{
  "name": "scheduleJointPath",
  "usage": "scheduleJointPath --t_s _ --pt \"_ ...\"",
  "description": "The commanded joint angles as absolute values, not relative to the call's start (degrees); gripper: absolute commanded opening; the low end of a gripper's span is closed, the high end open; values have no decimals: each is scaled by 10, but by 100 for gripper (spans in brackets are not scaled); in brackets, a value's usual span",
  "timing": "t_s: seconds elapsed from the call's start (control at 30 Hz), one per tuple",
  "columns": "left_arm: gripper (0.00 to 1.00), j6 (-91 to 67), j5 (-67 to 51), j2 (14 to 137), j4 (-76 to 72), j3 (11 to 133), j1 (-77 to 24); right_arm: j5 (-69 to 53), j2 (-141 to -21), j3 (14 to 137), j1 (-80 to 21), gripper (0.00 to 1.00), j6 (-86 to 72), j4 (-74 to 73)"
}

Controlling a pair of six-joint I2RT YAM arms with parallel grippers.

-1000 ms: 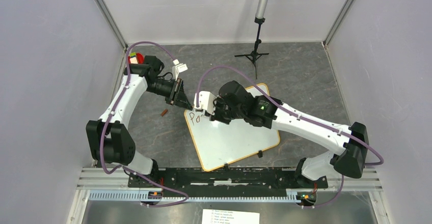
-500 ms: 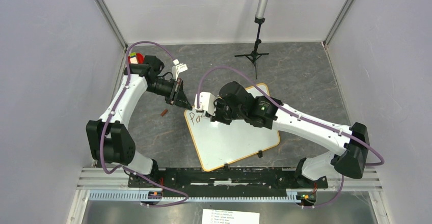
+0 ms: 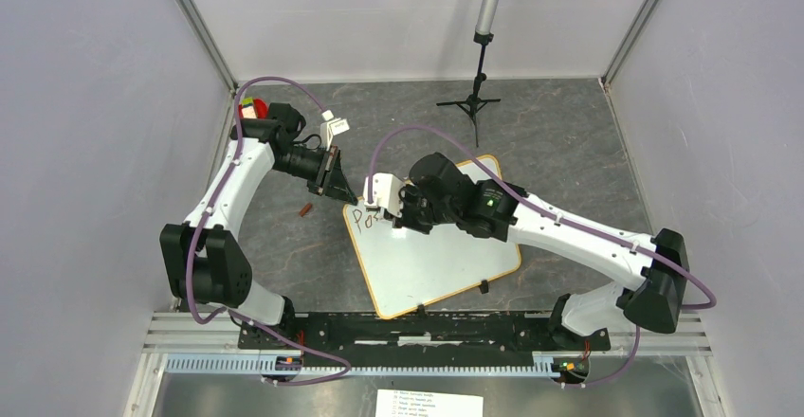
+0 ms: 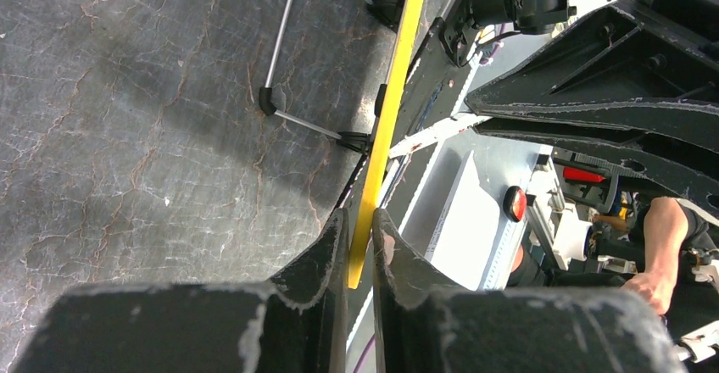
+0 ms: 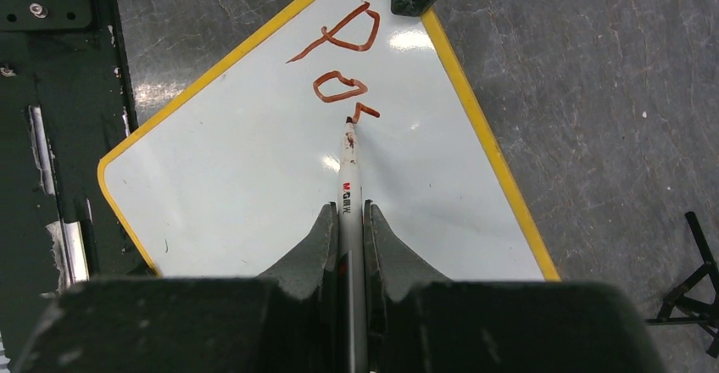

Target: Write a sentence on the whiteboard

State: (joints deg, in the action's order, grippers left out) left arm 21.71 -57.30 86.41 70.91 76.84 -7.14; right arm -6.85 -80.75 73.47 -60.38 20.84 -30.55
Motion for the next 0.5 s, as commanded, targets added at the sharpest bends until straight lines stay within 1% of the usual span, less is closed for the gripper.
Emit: scheduleJointPath --t_s 0.0,0.23,0.47 --pt "12 218 -596 851 710 770 -74 -73 -822 758 -608 0 207 -308" --pt "11 216 -595 851 710 771 -73 -83 -817 774 -609 0 206 -309" --pt "7 216 -595 852 711 771 -73 -73 -785 758 -600 0 210 -314"
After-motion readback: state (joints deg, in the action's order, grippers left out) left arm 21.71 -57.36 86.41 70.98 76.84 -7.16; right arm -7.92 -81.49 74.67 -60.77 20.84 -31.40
